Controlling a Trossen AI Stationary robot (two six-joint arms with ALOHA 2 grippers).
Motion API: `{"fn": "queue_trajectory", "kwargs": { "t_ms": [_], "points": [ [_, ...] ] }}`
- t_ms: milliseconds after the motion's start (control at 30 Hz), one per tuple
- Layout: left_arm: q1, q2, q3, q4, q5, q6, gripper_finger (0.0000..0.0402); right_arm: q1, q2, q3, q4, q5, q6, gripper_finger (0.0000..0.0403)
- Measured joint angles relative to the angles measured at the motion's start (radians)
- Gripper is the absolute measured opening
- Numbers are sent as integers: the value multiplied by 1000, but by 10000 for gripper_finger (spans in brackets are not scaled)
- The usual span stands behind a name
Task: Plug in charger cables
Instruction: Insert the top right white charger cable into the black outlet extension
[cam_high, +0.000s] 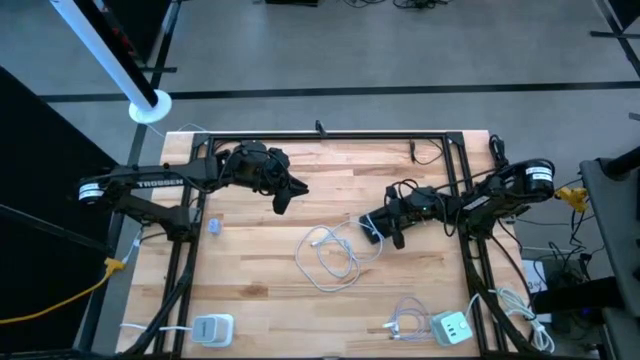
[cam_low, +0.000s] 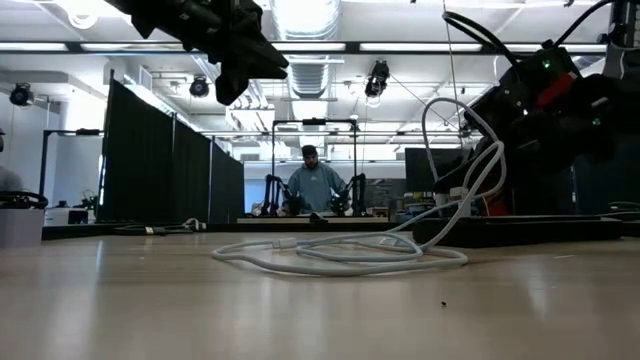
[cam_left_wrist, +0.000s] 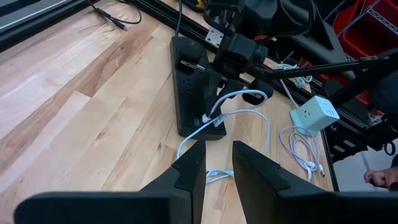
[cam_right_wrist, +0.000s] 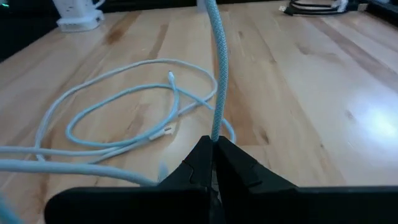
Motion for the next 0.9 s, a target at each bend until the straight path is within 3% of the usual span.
{"fn": "queue_trajectory", "kwargs": {
  "t_ms": [900],
  "points": [
    [0, 0, 0, -17, -1, 1, 64, 32, -3, -8, -96, 30, 16, 0]
  ]
}}
